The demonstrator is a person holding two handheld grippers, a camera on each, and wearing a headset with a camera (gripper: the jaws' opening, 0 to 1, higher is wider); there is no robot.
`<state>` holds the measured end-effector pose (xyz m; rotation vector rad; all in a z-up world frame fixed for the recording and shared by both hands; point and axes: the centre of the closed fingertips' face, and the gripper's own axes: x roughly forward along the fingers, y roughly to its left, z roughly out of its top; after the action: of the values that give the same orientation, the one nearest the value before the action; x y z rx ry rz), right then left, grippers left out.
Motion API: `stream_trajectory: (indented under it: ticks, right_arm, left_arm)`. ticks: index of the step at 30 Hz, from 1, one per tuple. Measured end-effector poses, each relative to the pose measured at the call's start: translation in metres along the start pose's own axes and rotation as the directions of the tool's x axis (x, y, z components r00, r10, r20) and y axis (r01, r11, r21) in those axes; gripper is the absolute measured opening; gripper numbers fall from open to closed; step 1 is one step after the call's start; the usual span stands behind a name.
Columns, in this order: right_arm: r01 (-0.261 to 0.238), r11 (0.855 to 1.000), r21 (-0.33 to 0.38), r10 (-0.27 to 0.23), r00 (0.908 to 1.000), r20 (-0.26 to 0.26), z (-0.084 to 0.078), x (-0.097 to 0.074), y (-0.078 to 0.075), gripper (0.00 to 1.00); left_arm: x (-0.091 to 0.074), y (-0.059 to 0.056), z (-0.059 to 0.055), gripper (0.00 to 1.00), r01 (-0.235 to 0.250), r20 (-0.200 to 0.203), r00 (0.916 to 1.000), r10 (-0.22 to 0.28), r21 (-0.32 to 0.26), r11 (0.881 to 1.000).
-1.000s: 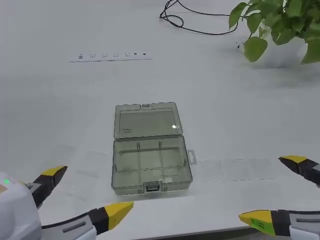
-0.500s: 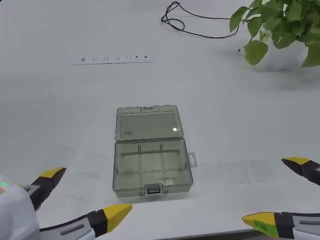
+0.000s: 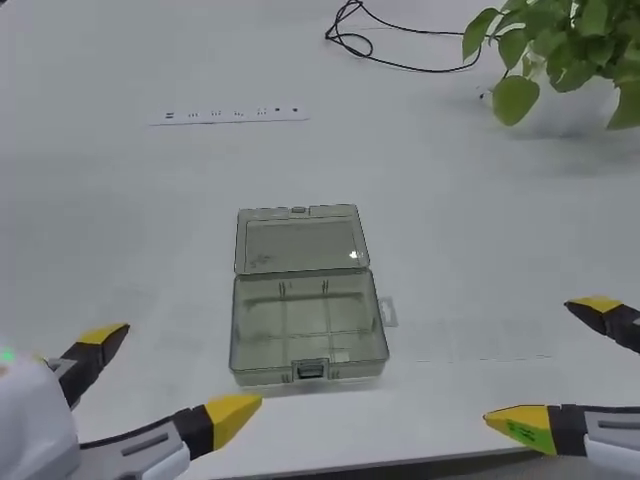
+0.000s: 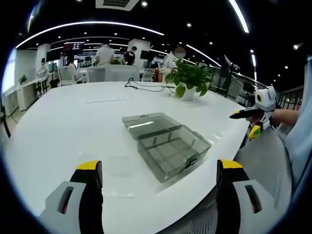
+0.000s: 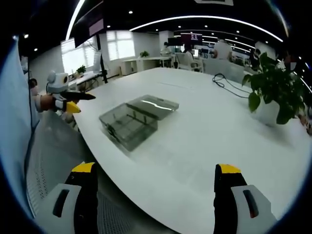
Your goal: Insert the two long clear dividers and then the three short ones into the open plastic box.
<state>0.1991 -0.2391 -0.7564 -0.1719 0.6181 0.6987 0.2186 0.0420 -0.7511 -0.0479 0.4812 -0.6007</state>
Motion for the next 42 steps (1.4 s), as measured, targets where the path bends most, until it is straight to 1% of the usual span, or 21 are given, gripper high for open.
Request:
stream_trajectory:
  ticks: [6, 9, 10, 13, 14, 15, 17, 18, 19, 20, 22, 23, 25, 26, 29, 31, 32, 34, 36, 40, 42]
  right_arm:
    - [-0.004, 1.000, 0.001, 0.004, 1.0000, -0.001, -0.002, 0.000, 0.002, 1.00]
    - [-0.006, 1.000, -0.001, 0.006, 1.0000, -0.005, -0.003, 0.000, 0.003, 1.00]
    - [-0.006, 1.000, 0.000, 0.006, 1.0000, -0.004, -0.002, 0.000, 0.003, 1.00]
    - [-0.006, 1.000, 0.005, 0.006, 1.0000, 0.000, -0.002, -0.001, 0.003, 1.00]
    - [-0.006, 1.000, 0.006, 0.006, 1.0000, -0.001, -0.002, -0.001, 0.003, 1.00]
    - [-0.006, 1.000, 0.005, 0.006, 1.0000, -0.003, -0.002, -0.001, 0.003, 1.00]
    - [-0.007, 1.000, 0.008, 0.007, 1.0000, -0.003, -0.003, -0.001, 0.003, 1.00]
    - [-0.006, 1.000, 0.008, 0.006, 1.0000, -0.002, -0.003, -0.001, 0.003, 1.00]
    - [-0.007, 1.000, 0.009, 0.007, 1.0000, -0.004, -0.003, -0.001, 0.003, 1.00]
    - [-0.007, 1.000, 0.009, 0.007, 1.0000, -0.005, -0.003, -0.002, 0.004, 1.00]
    - [-0.007, 1.000, 0.010, 0.007, 1.0000, -0.002, -0.002, -0.002, 0.004, 1.00]
    - [-0.006, 1.000, 0.012, 0.006, 1.0000, -0.002, -0.002, -0.003, 0.004, 1.00]
    - [-0.004, 1.000, 0.013, 0.004, 1.0000, -0.002, -0.002, -0.003, 0.004, 1.00]
    - [-0.003, 1.000, 0.015, 0.003, 1.0000, -0.003, -0.002, -0.004, 0.004, 1.00]
    - [-0.002, 1.000, 0.024, 0.003, 1.0000, -0.006, -0.003, -0.006, 0.004, 1.00]
    - [-0.003, 1.000, 0.028, 0.003, 0.9999, -0.010, -0.004, -0.008, 0.003, 1.00]
    - [-0.005, 0.999, 0.035, 0.006, 0.9999, -0.016, -0.005, -0.009, 0.003, 1.00]
    - [-0.011, 0.999, 0.038, 0.012, 0.9996, -0.026, -0.006, -0.010, 0.002, 1.00]
    - [-0.024, 0.999, 0.038, 0.026, 0.9990, -0.037, -0.005, -0.013, 0.001, 1.00]
    - [-0.042, 0.999, 0.031, 0.044, 0.9980, -0.047, -0.002, -0.018, -0.002, 1.00]
    - [-0.046, 0.999, 0.029, 0.047, 0.9978, -0.046, -0.001, -0.021, -0.005, 1.00]
  left_arm:
    - [-0.001, 0.011, -0.007, 0.95, -0.034, -0.025, 0.9991, 0.034, 0.005, 0.999]
    - [-0.003, 0.026, -0.020, 0.89, -0.082, -0.104, 0.9911, 0.082, 0.002, 0.997]
    - [-0.001, 0.029, -0.018, 0.88, -0.083, -0.093, 0.9921, 0.084, 0.010, 0.996]
    - [-0.001, 0.043, -0.026, 0.82, -0.125, -0.148, 0.9810, 0.126, 0.011, 0.992]
    - [0.001, 0.044, -0.025, 0.79, -0.124, -0.147, 0.9811, 0.126, 0.017, 0.992]
    - [0.000, 0.050, -0.030, 0.76, -0.145, -0.179, 0.9728, 0.146, 0.018, 0.989]
    - [0.004, 0.056, -0.032, 0.70, -0.157, -0.200, 0.9672, 0.156, 0.014, 0.988]
    - [0.003, 0.059, -0.038, 0.66, -0.172, -0.236, 0.9568, 0.169, 0.008, 0.985]
    - [0.007, 0.060, -0.039, 0.62, -0.165, -0.243, 0.9567, 0.161, 0.006, 0.986]
    - [0.006, 0.064, -0.045, 0.57, -0.181, -0.276, 0.9450, 0.175, 0.004, 0.983]
    - [0.011, 0.065, -0.046, 0.51, -0.176, -0.284, 0.9435, 0.170, 0.006, 0.984]
    - [0.012, 0.065, -0.049, 0.48, -0.177, -0.304, 0.9378, 0.169, -0.001, 0.984]
    - [0.015, 0.066, -0.053, 0.48, -0.178, -0.330, 0.9279, 0.173, 0.015, 0.984]
    - [0.014, 0.068, -0.058, 0.48, -0.180, -0.359, 0.9158, 0.180, 0.034, 0.983]
    - [0.018, 0.069, -0.064, 0.48, -0.173, -0.400, 0.8969, 0.189, 0.076, 0.982]
    - [0.022, 0.070, -0.063, 0.46, -0.175, -0.401, 0.8960, 0.191, 0.076, 0.982]
    - [0.023, 0.073, -0.065, 0.45, -0.185, -0.413, 0.8886, 0.201, 0.078, 0.980]
    - [0.024, 0.075, -0.067, 0.43, -0.196, -0.422, 0.8819, 0.211, 0.078, 0.977]
    - [0.026, 0.073, -0.071, 0.44, -0.197, -0.450, 0.8675, 0.211, 0.079, 0.977]
    - [0.029, 0.071, -0.075, 0.42, -0.190, -0.486, 0.8456, 0.220, 0.112, 0.975]
    - [0.032, 0.070, -0.077, 0.42, -0.191, -0.502, 0.8373, 0.218, 0.105, 0.976]
